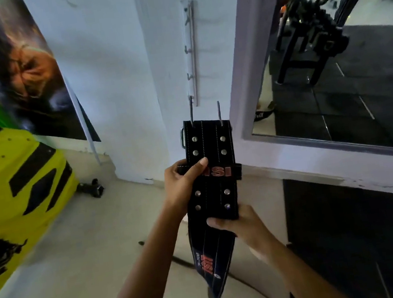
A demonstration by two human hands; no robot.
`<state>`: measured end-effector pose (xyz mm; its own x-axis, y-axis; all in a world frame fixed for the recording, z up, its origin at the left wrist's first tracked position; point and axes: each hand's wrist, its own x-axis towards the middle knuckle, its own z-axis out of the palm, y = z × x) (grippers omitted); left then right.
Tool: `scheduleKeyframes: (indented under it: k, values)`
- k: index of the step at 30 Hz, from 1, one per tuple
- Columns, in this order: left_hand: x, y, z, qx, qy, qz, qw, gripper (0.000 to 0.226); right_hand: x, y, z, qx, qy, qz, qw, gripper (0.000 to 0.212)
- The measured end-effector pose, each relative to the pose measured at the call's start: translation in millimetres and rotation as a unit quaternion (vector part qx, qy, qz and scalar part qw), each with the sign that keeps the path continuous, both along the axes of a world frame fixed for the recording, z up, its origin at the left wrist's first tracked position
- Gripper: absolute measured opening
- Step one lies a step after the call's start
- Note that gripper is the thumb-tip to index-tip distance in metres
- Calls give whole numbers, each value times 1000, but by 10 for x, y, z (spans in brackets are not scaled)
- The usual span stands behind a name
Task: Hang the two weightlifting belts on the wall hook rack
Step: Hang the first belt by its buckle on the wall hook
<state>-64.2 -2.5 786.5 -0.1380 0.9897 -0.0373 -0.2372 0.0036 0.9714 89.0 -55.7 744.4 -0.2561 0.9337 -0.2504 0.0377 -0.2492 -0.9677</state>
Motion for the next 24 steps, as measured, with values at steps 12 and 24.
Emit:
scheduleKeyframes:
  k: [12,24]
  values:
    - [-38,17,-33,21,33,-75,996,25,77,1045,975,20,94,-137,986,14]
    - [-335,224,111,23,26,-10,999,30,-198,277,-74,4,-53,30,998,38]
